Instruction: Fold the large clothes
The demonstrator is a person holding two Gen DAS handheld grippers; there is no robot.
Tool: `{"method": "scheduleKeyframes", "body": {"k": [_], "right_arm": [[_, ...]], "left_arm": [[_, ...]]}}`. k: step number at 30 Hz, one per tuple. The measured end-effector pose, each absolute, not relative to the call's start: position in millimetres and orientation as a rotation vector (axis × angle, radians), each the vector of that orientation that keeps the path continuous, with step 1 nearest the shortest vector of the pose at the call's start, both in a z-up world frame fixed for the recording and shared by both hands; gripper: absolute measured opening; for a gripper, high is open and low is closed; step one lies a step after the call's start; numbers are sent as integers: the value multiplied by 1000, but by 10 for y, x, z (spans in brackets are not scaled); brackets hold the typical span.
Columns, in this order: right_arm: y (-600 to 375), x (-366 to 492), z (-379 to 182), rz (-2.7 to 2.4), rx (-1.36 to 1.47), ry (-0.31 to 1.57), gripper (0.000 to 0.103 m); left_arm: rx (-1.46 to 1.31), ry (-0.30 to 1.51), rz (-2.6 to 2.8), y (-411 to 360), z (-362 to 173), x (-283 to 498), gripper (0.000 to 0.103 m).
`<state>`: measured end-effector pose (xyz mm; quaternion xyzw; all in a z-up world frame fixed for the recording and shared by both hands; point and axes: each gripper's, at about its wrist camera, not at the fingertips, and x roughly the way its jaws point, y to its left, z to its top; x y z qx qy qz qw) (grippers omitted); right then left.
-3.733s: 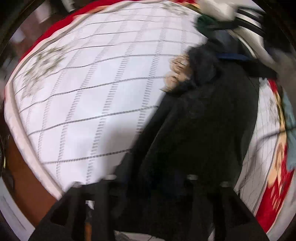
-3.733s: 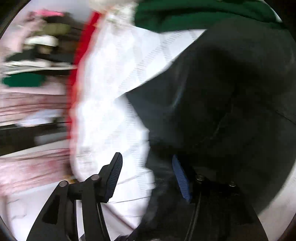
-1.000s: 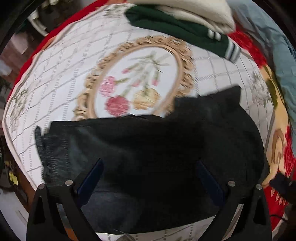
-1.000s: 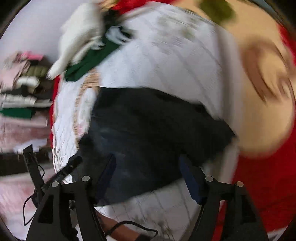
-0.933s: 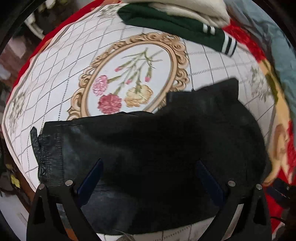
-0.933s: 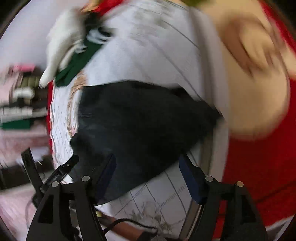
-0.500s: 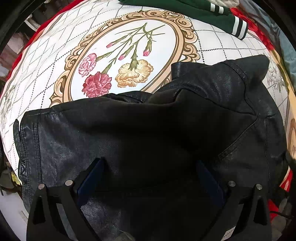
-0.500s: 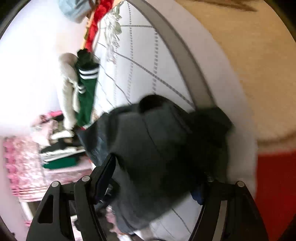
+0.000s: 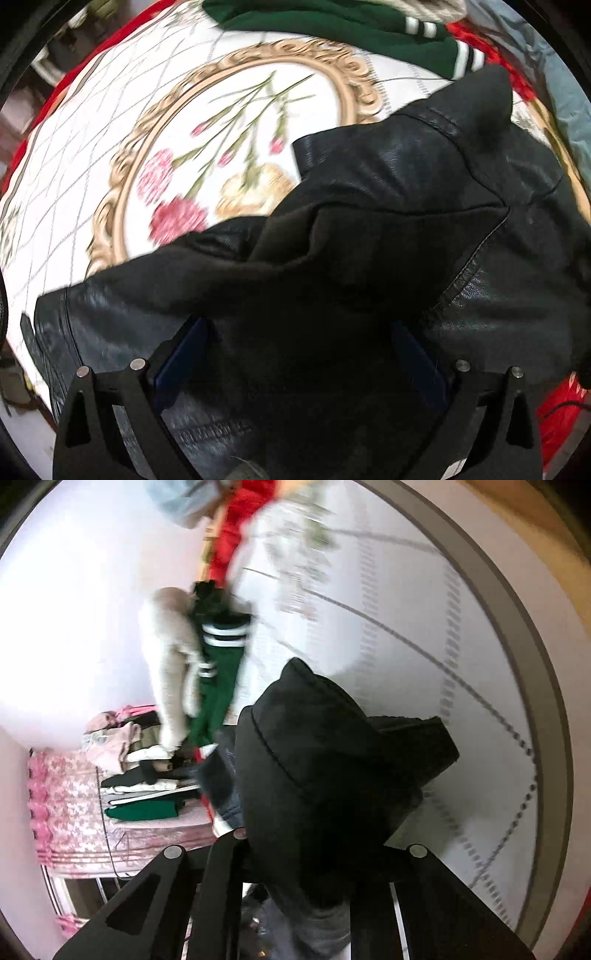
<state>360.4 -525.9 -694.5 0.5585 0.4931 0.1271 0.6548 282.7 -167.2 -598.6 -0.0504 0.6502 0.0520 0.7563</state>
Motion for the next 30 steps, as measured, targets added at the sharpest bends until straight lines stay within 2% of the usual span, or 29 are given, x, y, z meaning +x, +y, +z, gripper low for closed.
{"method": "scheduleKeyframes", "body": {"k": [6, 10, 14, 18, 24, 30], "right_arm": [[-5228, 3754, -6021, 297, 1046, 1010, 14], [-5173, 3909, -5595, 308, 918, 986, 14], [-4915, 3997, -5260, 384, 822, 1000, 13], [-4261, 3895, -4988, 543, 719, 1054, 13], [-3141, 3586, -5107, 772, 624, 1197, 12], [-2102, 3108, -5839, 874, 471, 1420, 12]], "left_arm": [[-170, 1371, -37, -2043, -6013, 3320, 103], [-244, 1356, -134, -2201, -5999, 3589, 103], [-415, 1305, -91, -1811, -5698, 3443, 103], [-551, 1234, 51, -1004, -5291, 2858, 103], [-612, 1221, 333, 71, -4973, 1947, 102], [-626, 1188, 520, 844, -4876, 1178, 102]]}}
